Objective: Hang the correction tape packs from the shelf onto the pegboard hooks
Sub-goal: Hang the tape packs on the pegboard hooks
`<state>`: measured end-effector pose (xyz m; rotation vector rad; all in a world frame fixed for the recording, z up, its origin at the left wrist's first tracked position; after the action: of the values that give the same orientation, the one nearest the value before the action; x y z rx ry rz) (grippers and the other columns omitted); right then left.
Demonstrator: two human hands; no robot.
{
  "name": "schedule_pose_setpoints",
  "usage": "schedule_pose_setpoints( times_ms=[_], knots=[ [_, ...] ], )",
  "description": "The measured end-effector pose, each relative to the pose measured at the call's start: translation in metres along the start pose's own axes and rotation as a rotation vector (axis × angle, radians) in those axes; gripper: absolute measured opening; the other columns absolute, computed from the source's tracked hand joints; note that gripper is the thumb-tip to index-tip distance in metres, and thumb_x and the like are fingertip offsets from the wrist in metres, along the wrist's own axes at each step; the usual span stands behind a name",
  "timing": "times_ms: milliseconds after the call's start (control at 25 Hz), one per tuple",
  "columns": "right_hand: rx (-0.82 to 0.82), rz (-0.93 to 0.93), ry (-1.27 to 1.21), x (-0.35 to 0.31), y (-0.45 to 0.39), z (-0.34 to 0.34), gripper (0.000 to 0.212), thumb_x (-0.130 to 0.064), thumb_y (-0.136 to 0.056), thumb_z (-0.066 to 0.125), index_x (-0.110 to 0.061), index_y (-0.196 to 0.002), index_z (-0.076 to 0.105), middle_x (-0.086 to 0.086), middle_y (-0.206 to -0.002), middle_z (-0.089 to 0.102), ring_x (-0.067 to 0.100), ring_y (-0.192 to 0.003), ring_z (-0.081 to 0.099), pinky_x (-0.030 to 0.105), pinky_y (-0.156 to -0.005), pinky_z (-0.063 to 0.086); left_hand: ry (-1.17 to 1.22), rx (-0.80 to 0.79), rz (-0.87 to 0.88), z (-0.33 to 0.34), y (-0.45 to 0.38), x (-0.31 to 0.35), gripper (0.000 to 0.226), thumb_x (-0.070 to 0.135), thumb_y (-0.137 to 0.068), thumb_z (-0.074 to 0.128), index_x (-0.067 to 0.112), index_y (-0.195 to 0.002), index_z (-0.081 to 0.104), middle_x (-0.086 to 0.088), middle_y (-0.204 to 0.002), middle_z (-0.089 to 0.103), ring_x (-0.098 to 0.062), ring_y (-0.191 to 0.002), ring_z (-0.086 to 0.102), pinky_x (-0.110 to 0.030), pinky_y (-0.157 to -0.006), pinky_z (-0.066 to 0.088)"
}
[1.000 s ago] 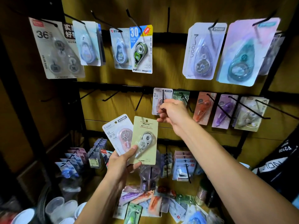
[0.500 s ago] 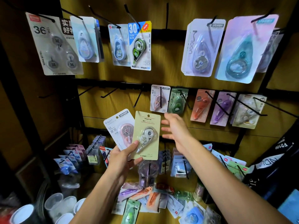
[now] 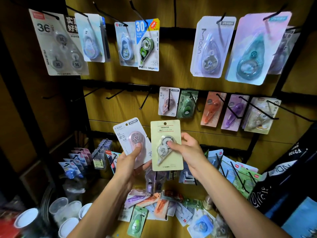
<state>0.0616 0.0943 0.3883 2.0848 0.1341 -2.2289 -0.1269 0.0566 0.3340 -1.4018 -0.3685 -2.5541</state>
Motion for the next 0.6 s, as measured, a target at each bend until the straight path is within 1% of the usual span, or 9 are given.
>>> schedule_pose_setpoints(
  times_ms=[40,80,120,200,240,320,440,520,600],
  knots=[
    [-0.032,-0.027,0.008,-0.002,0.003,0.002,0.029,-0.003,-0.084,0.072,-0.009,-0.109,0.059,0.007,-0.104,0.075,0.021,-0.088,0.073,0.033,-0.067,0.059,-0.018,0.029,0.013,-0.007,-0.001,0.002,0.032,0.021,-0.090,0.068,0.013,-0.120,0.061,-0.009,-0.103,0.075,-0.027,-0.084,0.074,-0.047,-0.072,0.061],
    [-0.073,-0.058,0.024,-0.006,0.007,0.008,0.032,-0.004,-0.083,0.073,-0.007,-0.111,0.059,0.007,-0.104,0.075,0.022,-0.089,0.073,0.035,-0.069,0.060,-0.035,0.064,0.025,-0.015,-0.002,0.004,0.033,0.020,-0.090,0.068,0.013,-0.121,0.061,-0.008,-0.100,0.076,-0.026,-0.080,0.074,-0.050,-0.075,0.061],
    [-0.113,-0.091,0.044,-0.010,0.010,0.017,0.033,-0.004,-0.083,0.073,-0.007,-0.112,0.058,0.006,-0.103,0.075,0.022,-0.090,0.073,0.037,-0.071,0.061,-0.046,0.097,0.035,-0.024,-0.003,0.007,0.033,0.020,-0.090,0.069,0.012,-0.121,0.061,-0.009,-0.100,0.075,-0.027,-0.080,0.074,-0.047,-0.073,0.061],
    [-0.168,-0.161,0.069,-0.021,0.013,0.040,0.031,-0.007,-0.083,0.074,-0.008,-0.110,0.059,0.005,-0.103,0.075,0.022,-0.091,0.073,0.041,-0.074,0.061,-0.080,0.145,0.057,-0.041,-0.004,0.013,0.032,0.021,-0.090,0.068,0.011,-0.120,0.062,-0.008,-0.103,0.071,-0.026,-0.083,0.071,-0.034,-0.059,0.062],
    [-0.175,-0.193,0.071,-0.028,0.012,0.052,0.029,-0.010,-0.083,0.074,-0.010,-0.108,0.059,0.004,-0.102,0.075,0.022,-0.091,0.073,0.043,-0.075,0.061,-0.103,0.155,0.068,-0.047,-0.003,0.016,0.030,0.021,-0.090,0.067,0.011,-0.118,0.062,-0.006,-0.099,0.071,-0.023,-0.081,0.068,-0.030,-0.054,0.060],
    [-0.143,-0.241,0.062,-0.039,0.008,0.069,0.024,-0.013,-0.084,0.074,-0.016,-0.103,0.059,0.004,-0.102,0.075,0.023,-0.091,0.073,0.046,-0.076,0.060,-0.117,0.160,0.073,-0.057,-0.003,0.021,0.026,0.020,-0.092,0.066,0.012,-0.116,0.063,-0.004,-0.093,0.069,-0.021,-0.077,0.065,-0.027,-0.051,0.059],
    [-0.051,-0.244,0.042,-0.045,-0.001,0.079,0.023,-0.011,-0.086,0.072,-0.014,-0.104,0.059,0.004,-0.101,0.075,0.023,-0.088,0.073,0.046,-0.076,0.061,-0.117,0.175,0.078,-0.071,-0.003,0.026,0.026,0.021,-0.092,0.066,0.013,-0.117,0.063,-0.009,-0.100,0.069,-0.026,-0.082,0.065,-0.026,-0.050,0.058],
    [-0.004,-0.231,0.039,-0.043,-0.005,0.079,0.024,-0.011,-0.087,0.072,-0.012,-0.106,0.059,0.003,-0.100,0.075,0.022,-0.086,0.073,0.044,-0.072,0.061,-0.114,0.186,0.081,-0.079,-0.005,0.029,0.027,0.022,-0.091,0.066,0.013,-0.117,0.062,-0.007,-0.099,0.069,-0.026,-0.084,0.066,-0.028,-0.054,0.059],
    [0.032,-0.215,0.024,-0.039,-0.009,0.077,0.022,-0.012,-0.086,0.072,-0.013,-0.104,0.059,0.002,-0.098,0.075,0.022,-0.085,0.074,0.043,-0.071,0.061,-0.111,0.187,0.088,-0.083,-0.005,0.030,0.025,0.022,-0.092,0.066,0.014,-0.115,0.061,-0.004,-0.096,0.069,-0.024,-0.082,0.066,-0.030,-0.058,0.059]
  ],
)
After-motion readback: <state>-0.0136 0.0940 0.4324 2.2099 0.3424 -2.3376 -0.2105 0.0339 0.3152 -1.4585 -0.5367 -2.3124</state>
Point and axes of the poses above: each hand's wrist, its own y-axis away from the middle knuckle, its own z-axis out of the palm, x = y × z, the point moved 9 cm from there along -y, towards the middle knuckle
